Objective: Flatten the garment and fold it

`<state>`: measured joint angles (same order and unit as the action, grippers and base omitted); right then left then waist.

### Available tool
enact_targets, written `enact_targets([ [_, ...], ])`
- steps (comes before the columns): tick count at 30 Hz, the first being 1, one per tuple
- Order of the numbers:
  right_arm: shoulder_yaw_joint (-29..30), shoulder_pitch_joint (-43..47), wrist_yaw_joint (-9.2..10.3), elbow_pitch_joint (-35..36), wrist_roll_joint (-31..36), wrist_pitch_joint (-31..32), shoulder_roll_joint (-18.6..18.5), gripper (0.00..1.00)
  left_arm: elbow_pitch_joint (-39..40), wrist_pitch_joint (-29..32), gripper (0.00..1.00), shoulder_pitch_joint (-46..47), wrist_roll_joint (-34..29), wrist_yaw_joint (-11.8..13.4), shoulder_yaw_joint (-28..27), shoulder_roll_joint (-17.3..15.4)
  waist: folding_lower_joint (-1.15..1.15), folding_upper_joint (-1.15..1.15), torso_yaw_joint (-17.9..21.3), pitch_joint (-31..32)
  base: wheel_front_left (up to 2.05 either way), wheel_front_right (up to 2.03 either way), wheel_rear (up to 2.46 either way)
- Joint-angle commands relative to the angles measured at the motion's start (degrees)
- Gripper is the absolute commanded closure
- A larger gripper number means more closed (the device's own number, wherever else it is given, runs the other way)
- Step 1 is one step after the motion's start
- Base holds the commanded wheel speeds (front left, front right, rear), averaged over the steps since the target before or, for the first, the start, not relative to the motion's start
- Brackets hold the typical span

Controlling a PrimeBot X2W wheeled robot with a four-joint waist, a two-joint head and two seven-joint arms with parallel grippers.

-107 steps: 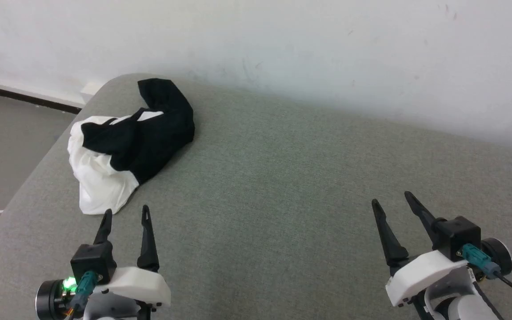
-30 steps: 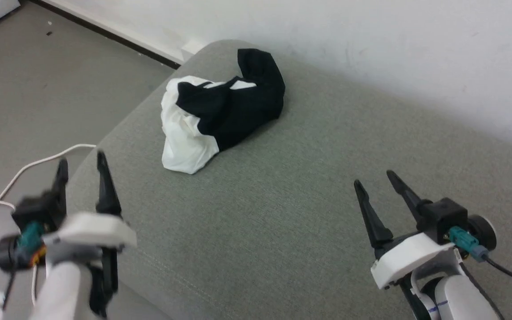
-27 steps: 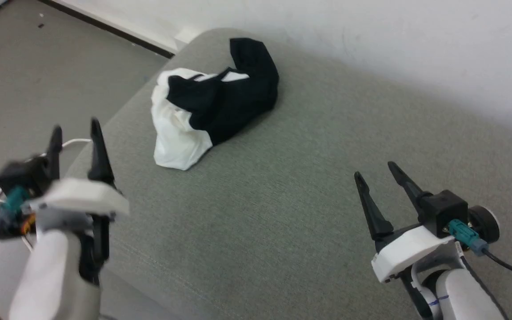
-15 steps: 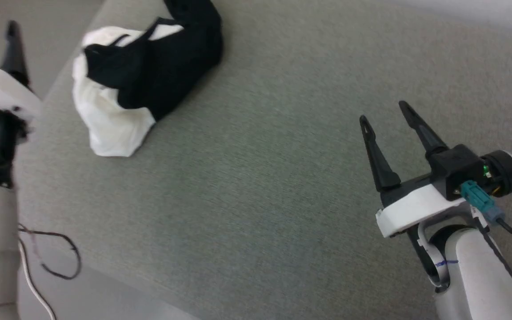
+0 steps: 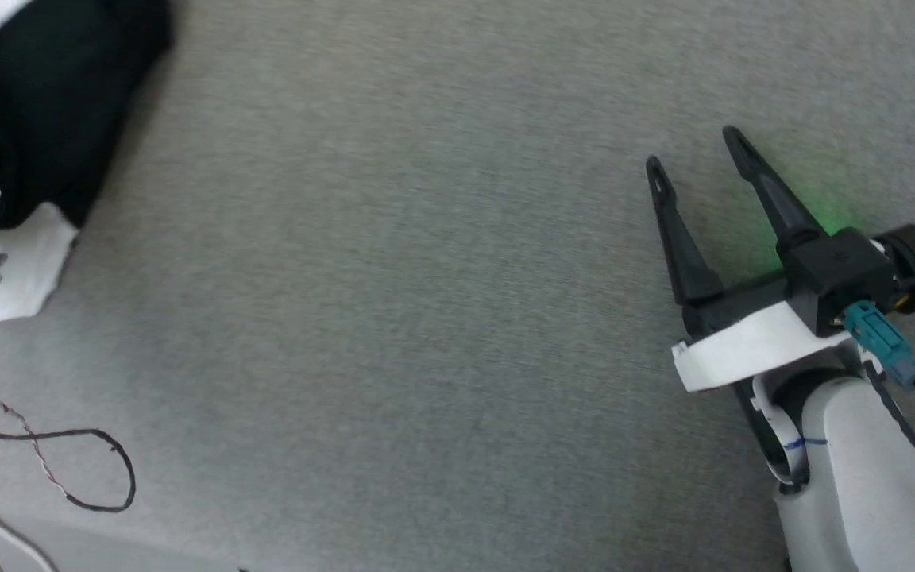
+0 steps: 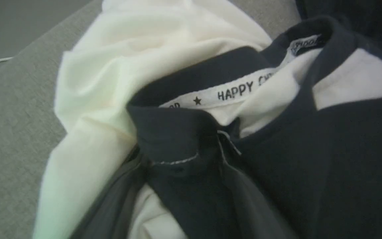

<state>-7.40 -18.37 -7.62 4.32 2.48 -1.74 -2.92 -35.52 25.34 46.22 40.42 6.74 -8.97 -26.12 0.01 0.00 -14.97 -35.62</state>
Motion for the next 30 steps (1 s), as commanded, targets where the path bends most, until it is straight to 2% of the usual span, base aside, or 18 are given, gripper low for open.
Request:
enact_targets([
  [1, 0.13, -0.49, 0.13, -0.59, 0.10, -0.26, -0.15, 0.00, -1.56, 1.86, 0.00, 0.69, 0.96, 0.73, -0.29, -0.04, -0.01, 0.00, 5.20, -4.78, 0.00, 0.00, 0.00],
  [5, -0.08, -0.42, 0.13, -1.83, -0.36, -1.04, -0.09, 0.00, -4.61, 7.68, 0.00, 0.37, 3.48, 0.38, -0.33, 0.49, -0.01, 0.00, 5.43, -3.09, 0.00, 0.00, 0.00],
  [6, -0.03, -0.35, 0.13, -2.19, -0.49, -1.24, -0.08, 0.00, -4.91, 8.82, 0.30, 0.08, 3.85, -0.11, -0.12, 0.50, -0.01, 0.00, 5.40, -2.42, 0.00, 0.00, 0.00],
  [7, 0.01, -0.26, 0.13, -2.61, -0.66, -1.45, -0.06, 0.00, -4.85, 9.29, 0.74, -0.28, 3.90, -0.76, 0.16, 0.31, -0.01, 0.00, 5.35, -1.61, 0.00, 0.00, 0.00],
  [8, 0.05, -0.15, 0.13, -3.08, -0.87, -1.69, -0.05, 0.00, -4.31, 8.57, 1.00, -0.61, 3.80, -1.46, 0.15, -0.05, -0.01, 0.00, 5.29, -0.65, 0.00, 0.00, 0.00],
  [10, 0.02, 0.09, 0.13, -3.99, -1.21, -2.21, -0.03, 0.00, -2.62, 4.51, 1.00, -1.03, 2.65, -2.55, -0.14, -1.27, -0.01, 0.00, 5.25, 1.47, 0.00, 0.00, 0.00],
  [16, -0.30, 1.88, 0.13, -7.61, -3.42, -3.90, 0.02, 0.00, 0.96, -14.69, 1.00, -0.49, -4.46, -4.10, -0.20, -5.22, -0.01, 0.00, 5.60, 11.01, 0.00, 0.00, 0.00],
  [20, -0.01, 4.18, 0.13, -9.79, -5.74, -4.91, 0.02, 0.00, 3.74, -22.56, 1.00, 1.24, -9.25, -4.81, 2.10, -7.09, -0.01, 0.00, 6.39, 17.98, 0.00, 0.00, 0.00],
  [26, 1.28, 7.86, 0.13, -12.24, -8.36, -6.08, 0.03, 0.00, 9.65, -26.22, 1.00, 4.70, -13.16, -5.85, 6.51, -6.75, -0.01, 0.00, 8.68, 26.37, 0.00, 0.00, 0.00],
  [30, 1.99, 9.53, 0.13, -12.80, -9.42, -6.48, 0.03, 0.00, 15.11, -26.12, 1.00, 6.87, -13.88, -6.12, 9.43, -4.23, -0.01, 0.00, 11.28, 30.02, 0.00, 0.00, 0.00],
])
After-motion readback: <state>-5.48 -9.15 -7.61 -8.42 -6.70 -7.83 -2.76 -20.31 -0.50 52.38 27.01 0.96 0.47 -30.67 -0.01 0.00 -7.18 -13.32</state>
